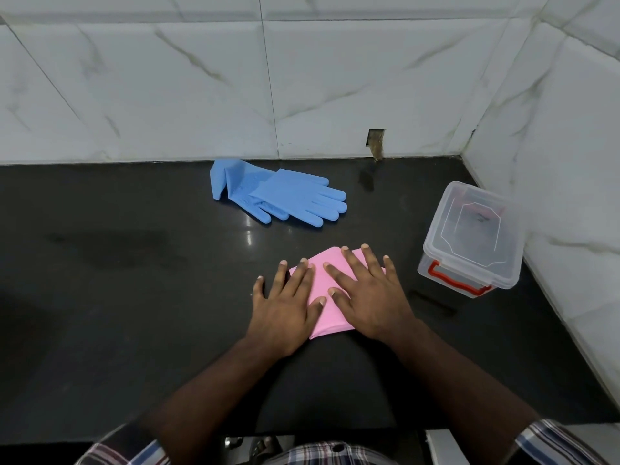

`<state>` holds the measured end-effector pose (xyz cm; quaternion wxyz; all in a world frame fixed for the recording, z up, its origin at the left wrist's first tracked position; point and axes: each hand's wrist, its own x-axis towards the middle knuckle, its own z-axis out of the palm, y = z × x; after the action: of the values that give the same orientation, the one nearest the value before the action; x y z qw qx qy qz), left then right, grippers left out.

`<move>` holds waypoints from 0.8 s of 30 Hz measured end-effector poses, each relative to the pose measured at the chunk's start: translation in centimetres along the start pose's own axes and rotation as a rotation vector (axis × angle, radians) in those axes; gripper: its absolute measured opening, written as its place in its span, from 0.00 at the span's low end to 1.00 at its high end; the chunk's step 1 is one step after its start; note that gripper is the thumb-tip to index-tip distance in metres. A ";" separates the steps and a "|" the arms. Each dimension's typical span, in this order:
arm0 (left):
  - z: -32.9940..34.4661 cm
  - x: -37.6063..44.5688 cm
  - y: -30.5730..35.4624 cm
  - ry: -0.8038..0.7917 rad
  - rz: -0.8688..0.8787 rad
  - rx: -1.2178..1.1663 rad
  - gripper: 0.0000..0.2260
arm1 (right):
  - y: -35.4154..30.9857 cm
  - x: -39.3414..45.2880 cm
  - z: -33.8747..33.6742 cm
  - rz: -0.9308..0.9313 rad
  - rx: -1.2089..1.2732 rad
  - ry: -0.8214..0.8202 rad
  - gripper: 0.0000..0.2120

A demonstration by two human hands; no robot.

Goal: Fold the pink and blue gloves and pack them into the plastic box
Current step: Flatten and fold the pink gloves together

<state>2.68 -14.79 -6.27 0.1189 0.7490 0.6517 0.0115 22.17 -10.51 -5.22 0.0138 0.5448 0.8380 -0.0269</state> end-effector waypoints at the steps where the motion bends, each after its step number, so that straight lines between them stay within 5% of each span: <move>1: 0.1 0.0 0.1 -0.002 -0.010 0.007 0.32 | 0.0 0.1 0.2 0.001 0.004 -0.001 0.28; 18: 0.2 -0.4 0.4 -0.031 -0.052 0.010 0.31 | 0.2 0.2 1.2 -0.016 0.003 0.025 0.29; 24: -2.0 -0.9 -2.4 -0.008 0.199 -0.094 0.24 | 0.2 -0.2 1.1 -0.003 0.037 0.019 0.28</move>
<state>-0.09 -15.05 -4.66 0.1547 0.8037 0.5723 0.0509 22.44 -10.67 -6.34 -0.0045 0.5442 0.8381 -0.0372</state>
